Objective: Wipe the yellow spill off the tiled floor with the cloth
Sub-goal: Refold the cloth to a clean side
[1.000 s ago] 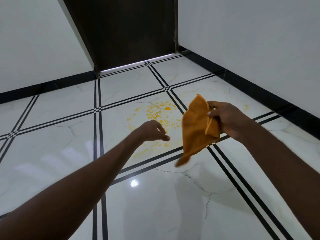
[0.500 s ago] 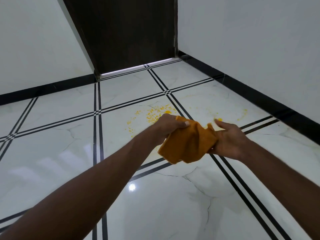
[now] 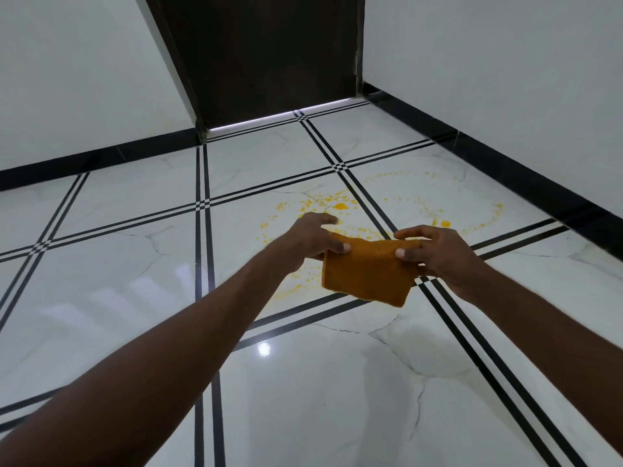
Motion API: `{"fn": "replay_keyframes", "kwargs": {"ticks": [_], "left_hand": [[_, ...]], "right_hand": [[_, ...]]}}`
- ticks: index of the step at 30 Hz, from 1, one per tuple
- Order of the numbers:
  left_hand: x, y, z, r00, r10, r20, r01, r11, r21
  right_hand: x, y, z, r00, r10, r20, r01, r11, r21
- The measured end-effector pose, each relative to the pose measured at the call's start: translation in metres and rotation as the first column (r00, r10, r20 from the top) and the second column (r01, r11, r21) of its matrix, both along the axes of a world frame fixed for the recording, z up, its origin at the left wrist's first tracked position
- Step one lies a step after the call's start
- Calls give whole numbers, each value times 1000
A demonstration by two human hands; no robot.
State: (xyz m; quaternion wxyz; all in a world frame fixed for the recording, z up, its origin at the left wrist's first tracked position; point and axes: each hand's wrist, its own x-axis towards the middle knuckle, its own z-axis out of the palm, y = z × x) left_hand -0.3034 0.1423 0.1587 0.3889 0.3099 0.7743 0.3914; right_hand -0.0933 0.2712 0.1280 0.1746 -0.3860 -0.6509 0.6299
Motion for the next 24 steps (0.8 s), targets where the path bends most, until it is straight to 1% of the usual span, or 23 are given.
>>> {"fn": "replay_keyframes", "kwargs": {"ticks": [2, 4, 6, 8, 10, 13, 17, 19, 21, 24], "left_hand": [[-2, -3, 2, 990, -87, -114, 87, 996, -2], [-2, -7, 1, 973, -109, -203, 112, 994, 3], [-4, -11, 0, 962, -84, -260, 94, 995, 27], [-5, -17, 1, 956, -31, -291, 57, 995, 81], [-5, -21, 4, 947, 27, -319, 17, 991, 134], [-6, -25, 8, 941, 73, -331, -15, 985, 175], [-18, -33, 13, 935, 67, -348, -4, 984, 180], [-30, -33, 11, 928, 52, -369, 0, 991, 137], [-45, -32, 5, 908, 20, -418, 15, 997, 80], [-69, -27, -14, 862, -115, -493, 99, 993, -58]], "right_hand": [[0, -2, 1, 1000, 4, -5, -4, 995, 104], [-2, -5, 1, 1000, -4, 9, 2, 979, 204], [-5, -7, 5, 999, -37, 38, 23, 946, 323], [-9, -8, 9, 994, -77, 73, 35, 886, 462], [-13, -10, 15, 991, -116, 72, 57, 830, 555], [-19, -14, 19, 988, -145, 52, 81, 779, 621], [-29, -11, 24, 990, -123, 71, 47, 757, 652], [-37, -8, 25, 986, -101, 132, -15, 735, 678], [-51, -6, 18, 975, -64, 213, -97, 740, 666], [-78, -1, -6, 944, 5, 331, -231, 726, 648]]}}
